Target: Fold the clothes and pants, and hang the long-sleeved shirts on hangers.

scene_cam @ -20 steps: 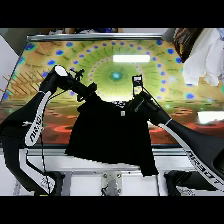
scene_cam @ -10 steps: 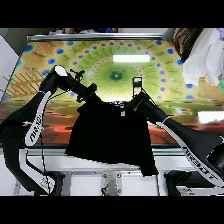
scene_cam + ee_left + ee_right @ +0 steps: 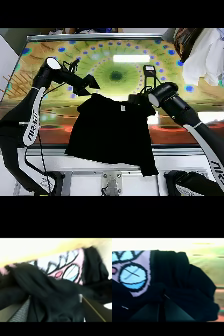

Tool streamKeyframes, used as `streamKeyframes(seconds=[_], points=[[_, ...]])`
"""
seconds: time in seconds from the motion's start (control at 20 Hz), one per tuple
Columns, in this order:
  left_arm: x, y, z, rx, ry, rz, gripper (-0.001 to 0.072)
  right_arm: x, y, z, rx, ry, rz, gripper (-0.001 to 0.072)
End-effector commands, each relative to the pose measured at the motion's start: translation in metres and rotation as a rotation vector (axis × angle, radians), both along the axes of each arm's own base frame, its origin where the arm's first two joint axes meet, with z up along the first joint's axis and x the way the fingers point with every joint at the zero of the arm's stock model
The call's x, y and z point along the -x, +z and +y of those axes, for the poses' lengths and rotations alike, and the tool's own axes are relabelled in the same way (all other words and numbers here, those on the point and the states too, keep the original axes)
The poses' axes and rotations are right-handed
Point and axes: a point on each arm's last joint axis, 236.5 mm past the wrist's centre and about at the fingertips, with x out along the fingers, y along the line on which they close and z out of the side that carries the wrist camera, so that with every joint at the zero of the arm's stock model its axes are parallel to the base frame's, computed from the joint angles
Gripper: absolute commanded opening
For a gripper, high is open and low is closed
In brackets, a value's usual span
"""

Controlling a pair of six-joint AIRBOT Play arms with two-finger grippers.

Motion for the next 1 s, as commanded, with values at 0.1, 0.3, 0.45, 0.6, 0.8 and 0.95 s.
streamKeyframes(seconds=[0.1, 0.3, 0.45, 0.6, 0.8, 0.95], points=[[-0.029, 0.04, 0.028, -0.182, -0.048, -0.226, 0.0696, -0.036, 0.041, 0.007, -0.242, -0.105, -0.083, 0.0015], [-0.016, 0.05, 0.009, -0.245, -0.045, -0.337, 0.0696, -0.036, 0.038, 0.016, -0.281, -0.107, -0.051, 0.0015], [-0.005, 0.034, -0.03, -0.237, -0.046, -0.43, 0.0697, -0.023, 0.036, 0.023, -0.272, -0.035, -0.013, 0.0015], [-0.003, 0.004, -0.062, -0.268, -0.115, -0.49, 0.0697, -0.001, 0.028, 0.023, -0.209, 0.036, 0.057, 0.0016], [-0.01, -0.025, -0.09, -0.291, -0.194, -0.483, 0.0696, 0.016, 0.031, 0.035, -0.192, 0.096, 0.073, 0.0016], [-0.017, -0.036, -0.102, -0.309, -0.227, -0.489, 0.0696, 0.021, 0.037, 0.04, -0.196, 0.113, 0.061, 0.0016]])
